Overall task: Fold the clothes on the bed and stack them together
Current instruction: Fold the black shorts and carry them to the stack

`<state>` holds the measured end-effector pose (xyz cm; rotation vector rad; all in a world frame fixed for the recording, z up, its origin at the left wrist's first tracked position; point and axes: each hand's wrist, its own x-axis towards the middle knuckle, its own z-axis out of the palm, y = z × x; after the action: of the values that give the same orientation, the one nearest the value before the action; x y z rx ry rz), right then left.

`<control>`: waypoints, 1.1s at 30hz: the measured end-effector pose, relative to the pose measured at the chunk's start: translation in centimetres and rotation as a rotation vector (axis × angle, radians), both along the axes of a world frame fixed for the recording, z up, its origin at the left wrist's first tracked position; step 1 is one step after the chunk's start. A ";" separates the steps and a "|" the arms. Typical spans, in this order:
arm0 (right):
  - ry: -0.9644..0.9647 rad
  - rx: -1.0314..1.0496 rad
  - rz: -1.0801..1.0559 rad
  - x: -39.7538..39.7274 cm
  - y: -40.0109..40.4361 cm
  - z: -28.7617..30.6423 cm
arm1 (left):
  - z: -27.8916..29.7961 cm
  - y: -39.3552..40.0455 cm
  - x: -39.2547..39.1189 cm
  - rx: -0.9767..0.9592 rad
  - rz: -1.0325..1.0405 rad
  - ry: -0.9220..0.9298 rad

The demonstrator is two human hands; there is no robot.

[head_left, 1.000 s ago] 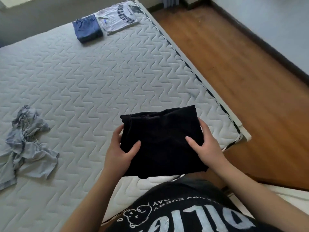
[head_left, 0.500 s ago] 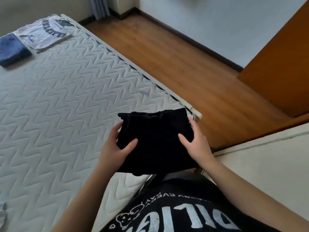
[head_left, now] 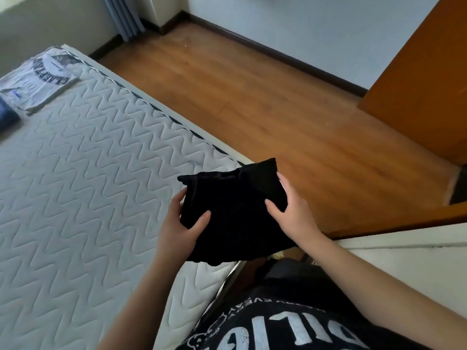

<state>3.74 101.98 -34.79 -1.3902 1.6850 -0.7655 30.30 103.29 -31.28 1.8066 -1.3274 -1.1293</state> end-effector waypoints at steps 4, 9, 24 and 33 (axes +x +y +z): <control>-0.059 0.012 0.062 -3.7 -4.2 0.4 | 0.2 -3.1 -3.8 0.016 0.065 0.005; -0.115 0.004 0.107 -7.0 -8.2 1.0 | 0.6 -5.4 -6.5 0.004 0.138 0.010; -0.051 0.004 -0.234 -13.5 -11.0 1.7 | -2.5 -18.7 -11.8 0.072 -0.237 0.218; -0.030 -0.064 -0.409 -17.6 -13.5 2.2 | -1.3 -26.1 -17.4 0.037 -0.414 0.182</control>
<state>-13.90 88.45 -32.58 -1.0778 1.9636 -1.0680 12.86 77.19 -32.63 1.4466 -1.6204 -1.5036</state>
